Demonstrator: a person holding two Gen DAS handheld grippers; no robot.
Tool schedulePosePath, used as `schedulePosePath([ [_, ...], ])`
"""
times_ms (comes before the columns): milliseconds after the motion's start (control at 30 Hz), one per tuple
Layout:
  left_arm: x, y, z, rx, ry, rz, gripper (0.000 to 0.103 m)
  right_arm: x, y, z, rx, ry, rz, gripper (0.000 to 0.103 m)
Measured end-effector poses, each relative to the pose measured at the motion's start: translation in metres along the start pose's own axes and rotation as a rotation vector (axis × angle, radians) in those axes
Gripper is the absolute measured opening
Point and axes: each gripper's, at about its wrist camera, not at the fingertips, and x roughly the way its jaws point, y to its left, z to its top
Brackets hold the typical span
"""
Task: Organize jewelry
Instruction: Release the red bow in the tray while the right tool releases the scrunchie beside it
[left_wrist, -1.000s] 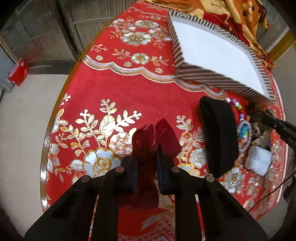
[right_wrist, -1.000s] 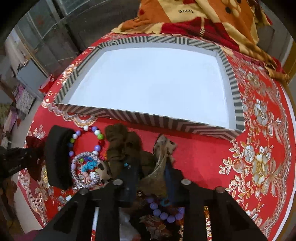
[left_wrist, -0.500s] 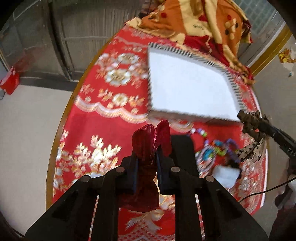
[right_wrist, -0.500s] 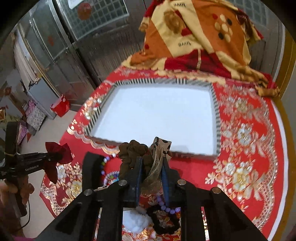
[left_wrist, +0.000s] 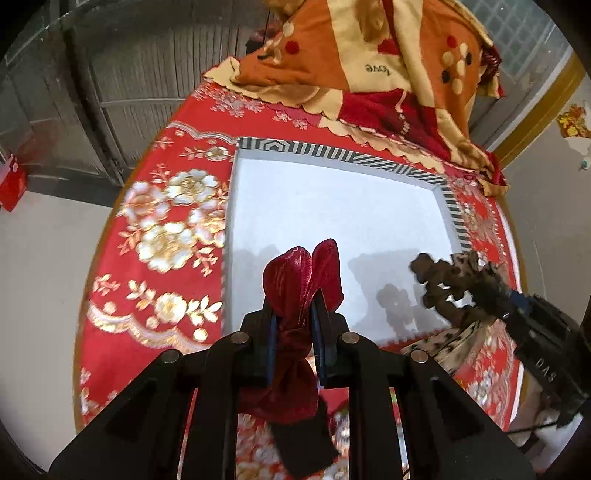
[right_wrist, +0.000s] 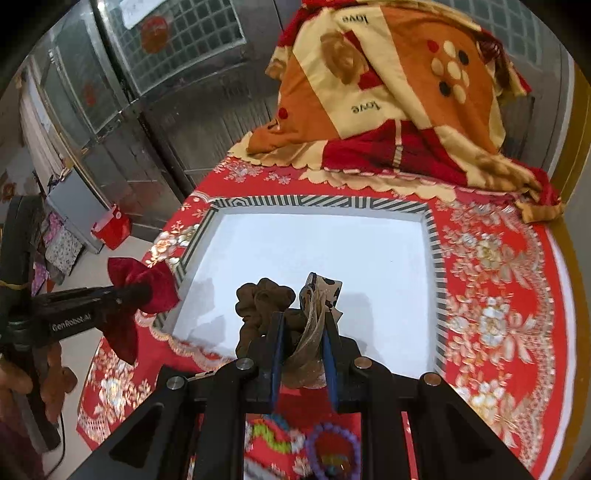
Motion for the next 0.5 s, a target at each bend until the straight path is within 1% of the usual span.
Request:
schedulePosePath([
  [133, 0.028, -0.005, 0.013, 0.005, 0.034, 0.042, 0.015, 0.034, -0.004, 0.011, 0.033, 0.044, 0.018, 0.018],
  [233, 0.046, -0.003, 0.018, -0.010, 0.064, 0.054, 0.015, 0.053, -0.002, 0.015, 0.038, 0.059, 0.024, 0.018],
  [400, 0.064, -0.002, 0.021, -0.012, 0.084, 0.086, 0.015, 0.079, 0.001, 0.016, 0.043, 0.094, 0.035, 0.018],
  [500, 0.074, 0.002, 0.021, -0.020, 0.102, 0.093, 0.015, 0.091, 0.002, 0.014, 0.048, 0.119, 0.043, 0.018],
])
